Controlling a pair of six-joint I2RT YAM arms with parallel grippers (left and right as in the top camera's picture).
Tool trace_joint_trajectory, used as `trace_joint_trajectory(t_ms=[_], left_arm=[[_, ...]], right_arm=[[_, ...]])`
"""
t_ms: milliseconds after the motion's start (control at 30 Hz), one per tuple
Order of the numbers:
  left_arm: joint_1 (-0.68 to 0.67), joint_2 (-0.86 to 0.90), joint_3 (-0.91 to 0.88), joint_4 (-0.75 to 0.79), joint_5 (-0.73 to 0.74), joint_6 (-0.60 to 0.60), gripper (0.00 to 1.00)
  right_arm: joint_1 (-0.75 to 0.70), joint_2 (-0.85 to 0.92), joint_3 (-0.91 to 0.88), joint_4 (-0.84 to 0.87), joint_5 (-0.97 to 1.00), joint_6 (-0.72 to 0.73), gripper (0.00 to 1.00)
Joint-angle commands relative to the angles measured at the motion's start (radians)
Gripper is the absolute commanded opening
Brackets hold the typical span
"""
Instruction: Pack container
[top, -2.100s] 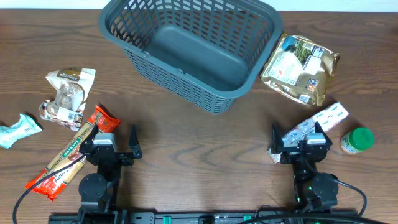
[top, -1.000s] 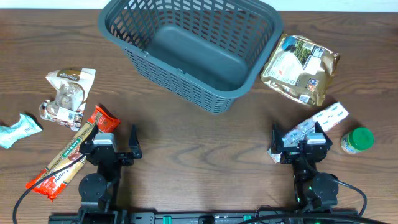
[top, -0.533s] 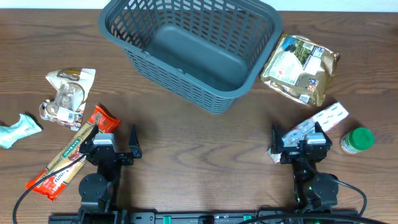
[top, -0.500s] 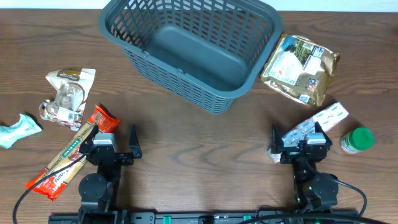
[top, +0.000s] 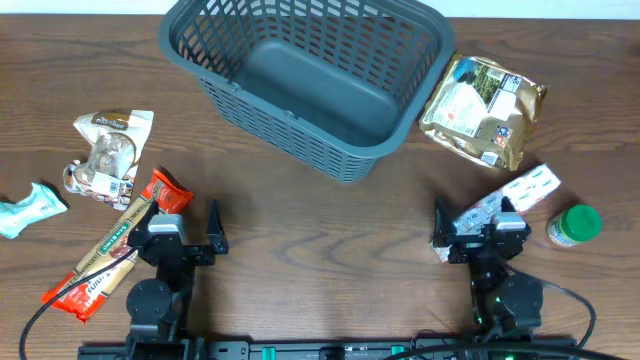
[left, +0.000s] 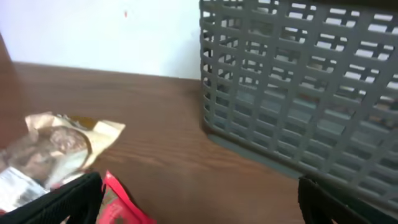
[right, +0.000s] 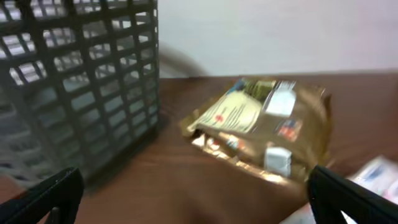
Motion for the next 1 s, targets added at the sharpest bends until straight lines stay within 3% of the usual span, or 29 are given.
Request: trace_joint_trajectory(t_ms=[0, 133, 333, 533, 733, 833, 967], left_arm=[[-0.003, 0.009, 0.055, -0.091, -0.020, -0.130, 0.99], [-0.003, 0.098, 0.248, -0.239, -0.020, -0.106, 0.98], [-0.003, 0.415, 0.636, -0.446, -0.020, -0.055, 0.98], [-0.003, 0.800, 1.070, -0.779, -0.019, -0.014, 0.98], [-0.003, 1.126, 1.542, -1.201, 0.014, -0.011, 0.98], [-0.003, 1.223, 1.692, -1.345, 0.013, -0.011, 0.98], [-0.003, 1.263, 1.735, -1.397, 0.014, -0.024, 0.98]], right_arm=[[-0.008, 0.019, 0.001, 0.033, -0.095, 0.226, 0.99], [-0.008, 0.054, 0.053, 0.032, -0.145, 0.233, 0.99], [-0.008, 0.233, 0.277, -0.113, -0.170, 0.205, 0.99], [-0.008, 0.534, 0.666, -0.453, -0.248, 0.161, 0.99], [-0.008, 0.844, 1.165, -0.987, -0.257, 0.127, 0.99], [-0.008, 0.968, 1.355, -1.213, -0.246, 0.116, 0.99], [-0.008, 1.068, 1.467, -1.287, -0.297, 0.104, 0.99]])
